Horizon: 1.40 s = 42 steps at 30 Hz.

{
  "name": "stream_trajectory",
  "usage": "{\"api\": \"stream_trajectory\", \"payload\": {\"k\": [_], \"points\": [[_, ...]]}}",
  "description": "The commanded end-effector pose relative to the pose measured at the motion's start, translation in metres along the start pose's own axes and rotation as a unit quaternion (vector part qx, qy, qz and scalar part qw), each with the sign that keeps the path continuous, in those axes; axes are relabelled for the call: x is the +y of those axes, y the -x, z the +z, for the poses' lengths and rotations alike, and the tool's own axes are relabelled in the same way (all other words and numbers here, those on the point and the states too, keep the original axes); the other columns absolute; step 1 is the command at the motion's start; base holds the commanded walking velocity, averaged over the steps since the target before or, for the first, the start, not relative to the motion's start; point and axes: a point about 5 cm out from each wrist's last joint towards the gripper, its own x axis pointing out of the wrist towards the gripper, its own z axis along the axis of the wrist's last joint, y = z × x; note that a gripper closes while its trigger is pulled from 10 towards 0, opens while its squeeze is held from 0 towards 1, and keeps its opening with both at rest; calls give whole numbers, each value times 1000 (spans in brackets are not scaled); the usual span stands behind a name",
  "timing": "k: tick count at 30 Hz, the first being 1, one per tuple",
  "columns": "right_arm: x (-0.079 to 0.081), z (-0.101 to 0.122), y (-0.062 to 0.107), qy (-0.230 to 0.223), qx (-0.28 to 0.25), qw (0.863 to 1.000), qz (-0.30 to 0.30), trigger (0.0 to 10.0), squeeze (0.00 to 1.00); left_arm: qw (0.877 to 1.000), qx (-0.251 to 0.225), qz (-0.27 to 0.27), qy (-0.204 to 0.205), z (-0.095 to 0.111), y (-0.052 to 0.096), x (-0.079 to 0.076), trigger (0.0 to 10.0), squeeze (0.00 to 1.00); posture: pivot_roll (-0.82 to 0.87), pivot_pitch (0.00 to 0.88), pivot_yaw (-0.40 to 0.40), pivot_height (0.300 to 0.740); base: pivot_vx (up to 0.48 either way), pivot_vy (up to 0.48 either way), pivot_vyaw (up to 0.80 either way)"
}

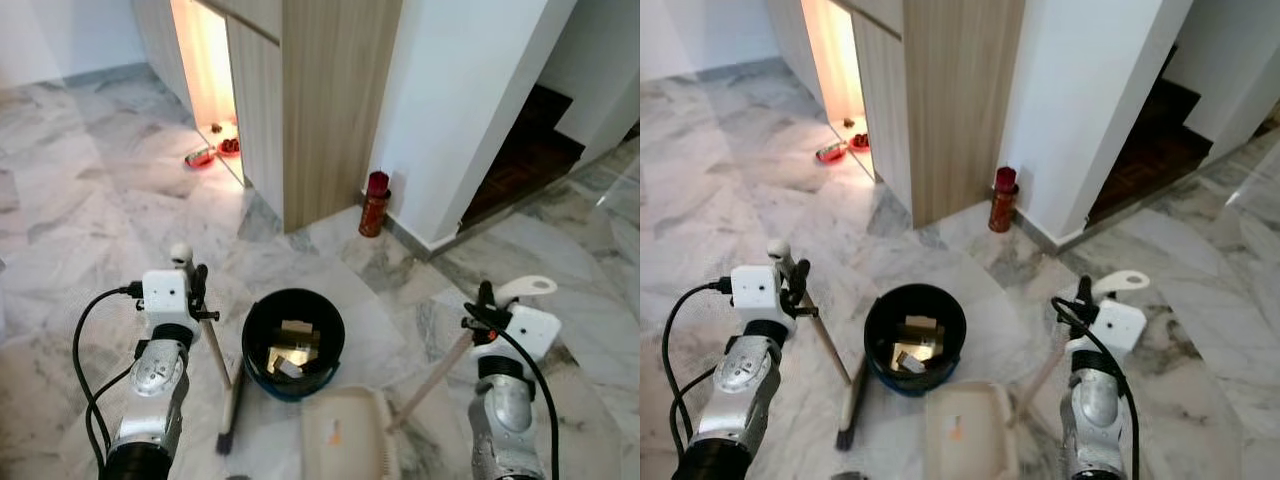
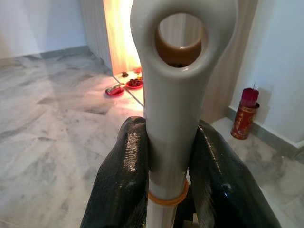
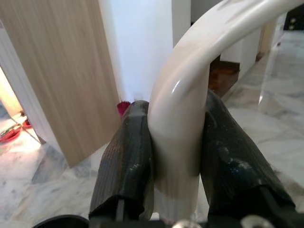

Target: Sweep floor

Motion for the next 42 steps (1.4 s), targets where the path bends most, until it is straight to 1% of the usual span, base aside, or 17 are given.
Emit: {"api": "stream_trajectory", "payload": {"k": [1, 4, 15, 30, 42], "points": [[0, 11, -6, -7, -25, 1000, -3, 10000, 0, 1000, -29, -1, -3, 11, -4, -1, 10000, 0, 221, 60, -70, 740, 0, 0, 0], [-1, 11, -6, -6, -24, 1000, -3, 10000, 0, 1000, -29, -2, -2, 11, -4, -2, 10000, 0, 221, 62, -71, 740, 0, 0, 0], [-1, 11, -7, -6, -23, 1000, -2, 10000, 0, 1000, -31, -3, -2, 12, -3, -3, 10000, 0, 219, 62, -74, 740, -267, 0, 0], [-5, 10, -8, -3, -17, 1000, -9, 10000, 0, 1000, -31, -4, 0, 11, -2, -5, 10000, 0, 216, 65, -79, 740, -247, 0, 0], [-7, 12, -9, -2, -20, 1000, -8, 10000, 0, 1000, -30, -2, 2, 10, -1, -5, 10000, 0, 213, 65, -85, 740, -160, 0, 0]]}}
